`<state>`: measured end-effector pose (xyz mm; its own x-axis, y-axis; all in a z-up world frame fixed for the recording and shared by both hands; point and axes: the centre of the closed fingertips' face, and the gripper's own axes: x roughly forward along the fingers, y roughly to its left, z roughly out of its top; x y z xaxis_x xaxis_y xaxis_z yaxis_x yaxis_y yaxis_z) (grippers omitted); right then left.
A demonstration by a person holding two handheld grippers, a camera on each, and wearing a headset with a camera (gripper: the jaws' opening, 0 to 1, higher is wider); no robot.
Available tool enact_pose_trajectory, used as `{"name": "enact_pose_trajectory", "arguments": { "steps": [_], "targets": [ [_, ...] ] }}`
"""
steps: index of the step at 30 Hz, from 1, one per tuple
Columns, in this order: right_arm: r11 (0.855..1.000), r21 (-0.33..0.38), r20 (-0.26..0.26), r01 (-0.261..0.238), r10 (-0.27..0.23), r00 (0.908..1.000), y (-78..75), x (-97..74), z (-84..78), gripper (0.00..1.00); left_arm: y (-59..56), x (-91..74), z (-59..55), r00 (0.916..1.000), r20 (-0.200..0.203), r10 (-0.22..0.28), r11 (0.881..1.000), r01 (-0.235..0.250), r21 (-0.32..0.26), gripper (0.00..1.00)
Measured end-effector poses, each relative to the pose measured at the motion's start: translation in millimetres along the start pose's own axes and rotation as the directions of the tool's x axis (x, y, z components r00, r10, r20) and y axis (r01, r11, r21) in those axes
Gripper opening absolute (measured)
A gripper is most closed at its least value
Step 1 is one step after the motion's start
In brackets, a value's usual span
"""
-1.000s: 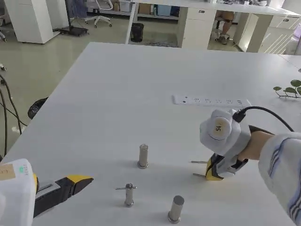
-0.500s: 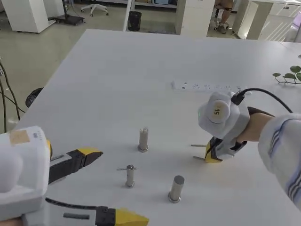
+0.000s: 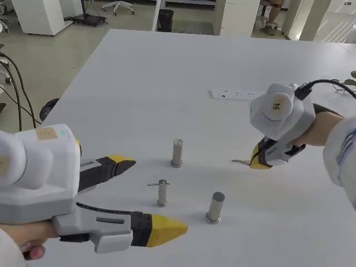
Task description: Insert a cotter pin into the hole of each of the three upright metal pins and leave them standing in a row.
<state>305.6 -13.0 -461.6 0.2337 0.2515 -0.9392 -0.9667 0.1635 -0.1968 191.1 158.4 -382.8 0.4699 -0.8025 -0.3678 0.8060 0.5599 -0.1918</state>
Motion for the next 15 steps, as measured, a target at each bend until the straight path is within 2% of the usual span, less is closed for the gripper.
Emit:
{"name": "enact_pose_trajectory", "arguments": {
  "steps": [3, 7, 8, 11, 13, 14, 15],
  "targets": [
    [0.999, -0.003, 0.045, 0.033, -0.033, 0.9984, 0.1, -12.2, 6.3, 0.00, 1.9, -1.8, 3.4, 0.9999, 0.009, 0.009, 1.000, -0.009, 0.003, 0.89],
    [0.997, 0.004, 0.073, 0.076, -0.076, 0.9944, 0.8, -26.1, 10.3, 0.00, 5.1, -4.2, 7.6, 0.9996, 0.017, 0.023, 1.000, -0.023, 0.006, 0.89],
    [0.995, 0.019, 0.109, 0.093, -0.095, 0.9895, 1.1, -30.6, 16.4, 0.00, 5.2, -4.5, 8.4, 0.9995, 0.018, 0.024, 1.000, -0.024, 0.005, 0.89],
    [0.992, 0.023, 0.136, 0.121, -0.123, 0.9830, -2.6, -35.9, 21.6, 0.00, 4.5, -5.4, 10.9, 0.9996, 0.018, 0.022, 1.000, -0.023, 0.008, 0.88],
    [0.990, 0.016, 0.155, 0.141, -0.142, 0.9776, 1.1, -43.2, 28.1, 0.00, 4.3, -5.7, 11.6, 0.9996, 0.017, 0.021, 1.000, -0.021, 0.006, 0.88],
    [0.987, 0.018, 0.172, 0.161, -0.162, 0.9716, -3.8, -44.4, 32.1, 0.00, 4.0, -6.0, 11.9, 0.9997, 0.013, 0.019, 1.000, -0.019, 0.007, 0.88],
    [0.986, 0.017, 0.180, 0.165, -0.165, 0.9698, -3.2, -46.4, 34.1, 0.00, 3.9, -6.2, 12.2, 0.9998, 0.012, 0.019, 1.000, -0.019, 0.010, 0.88]
  ]
}}
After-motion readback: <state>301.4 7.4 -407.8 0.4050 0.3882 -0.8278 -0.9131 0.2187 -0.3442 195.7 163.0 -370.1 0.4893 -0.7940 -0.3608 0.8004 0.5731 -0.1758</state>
